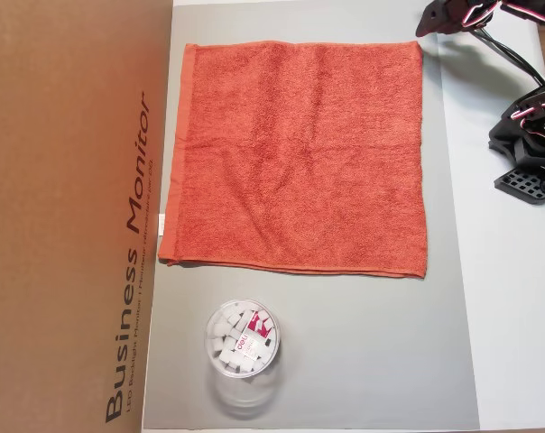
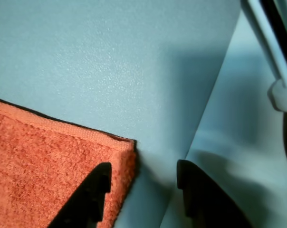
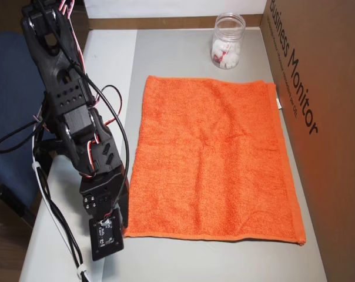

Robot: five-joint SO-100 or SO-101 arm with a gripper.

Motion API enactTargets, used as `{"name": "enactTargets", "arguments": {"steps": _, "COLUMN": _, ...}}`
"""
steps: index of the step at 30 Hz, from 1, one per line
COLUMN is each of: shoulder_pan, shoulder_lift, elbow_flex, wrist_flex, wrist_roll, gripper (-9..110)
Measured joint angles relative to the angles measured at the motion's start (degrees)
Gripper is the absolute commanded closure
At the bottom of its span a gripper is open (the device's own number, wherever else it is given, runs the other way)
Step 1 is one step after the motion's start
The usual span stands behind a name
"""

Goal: Fold the blanket.

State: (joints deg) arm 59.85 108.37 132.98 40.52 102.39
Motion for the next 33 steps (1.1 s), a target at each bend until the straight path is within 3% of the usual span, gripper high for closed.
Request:
{"name": "enactTargets", "arguments": {"steps": 8, "shoulder_pan": -2.46, "shoulder_lift": 0.00, "elbow_flex": 4.04, "wrist_flex": -5.10, "wrist_roll": 0.00, "gripper": 88}}
{"name": "enactTargets", "arguments": {"steps": 33, "shoulder_pan": -3.96, "shoulder_lift": -7.73, "elbow_flex": 1.85, "wrist_flex": -5.62, "wrist_roll": -0.70, "gripper": 88}}
